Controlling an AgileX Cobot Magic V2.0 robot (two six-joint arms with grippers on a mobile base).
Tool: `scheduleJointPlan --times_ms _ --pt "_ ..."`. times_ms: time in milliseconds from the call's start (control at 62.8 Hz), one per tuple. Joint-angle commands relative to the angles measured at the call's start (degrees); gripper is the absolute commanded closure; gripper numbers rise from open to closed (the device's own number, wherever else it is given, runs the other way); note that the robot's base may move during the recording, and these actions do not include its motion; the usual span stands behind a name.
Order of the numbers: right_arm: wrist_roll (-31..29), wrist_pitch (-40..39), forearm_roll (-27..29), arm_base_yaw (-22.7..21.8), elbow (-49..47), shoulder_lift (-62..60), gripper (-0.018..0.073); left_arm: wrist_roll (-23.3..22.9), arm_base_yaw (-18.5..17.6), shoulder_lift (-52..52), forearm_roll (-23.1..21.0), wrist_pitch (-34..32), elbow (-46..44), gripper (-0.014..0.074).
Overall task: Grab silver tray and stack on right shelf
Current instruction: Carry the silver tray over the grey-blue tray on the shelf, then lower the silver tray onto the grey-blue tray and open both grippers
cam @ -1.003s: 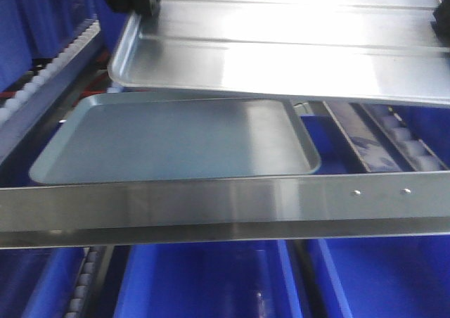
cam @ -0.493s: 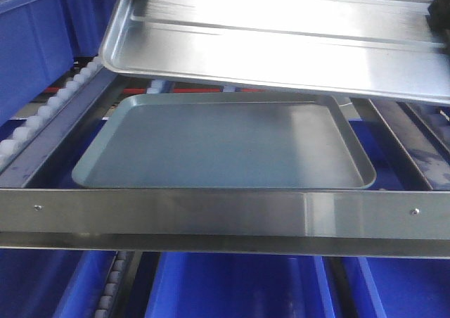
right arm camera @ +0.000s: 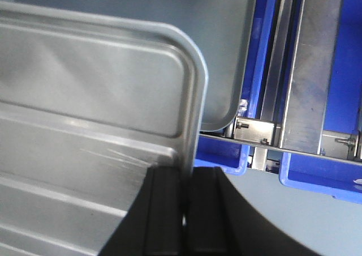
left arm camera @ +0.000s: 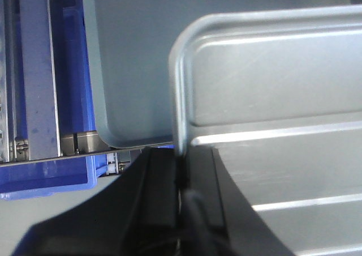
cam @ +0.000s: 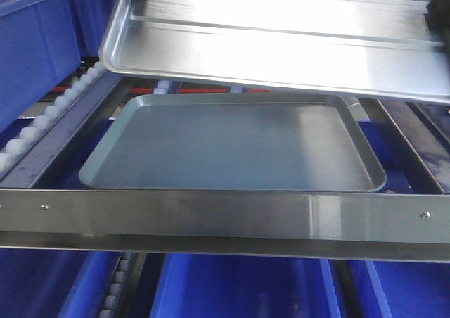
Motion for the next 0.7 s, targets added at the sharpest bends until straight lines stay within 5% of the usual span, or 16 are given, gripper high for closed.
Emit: scheduleJointPlan --times_ms 0,414,557,684 --pt "-1.2 -1.0 -6.1 -0.6 -1.9 -1.5 0.0503 1.4 0.2 -2.6 7.1 9.4 -1.1 0.0689" --pt "-1.2 -3.0 -6.1 -0.6 -1.9 -1.5 0.0503 1.4 0.2 -2.6 8.5 6.2 -1.1 0.0689" --pt "-1.2 -3.6 -6.1 -0.6 -2.5 -1.4 0.0503 7.1 0.3 -2.6 6.3 3.4 -1.1 0.0689" --pt "-1.2 -3.6 -6.1 -0.6 -5.9 -0.3 0.0503 7.4 2.4 -2.6 4.4 0.3 -1.7 0.0689"
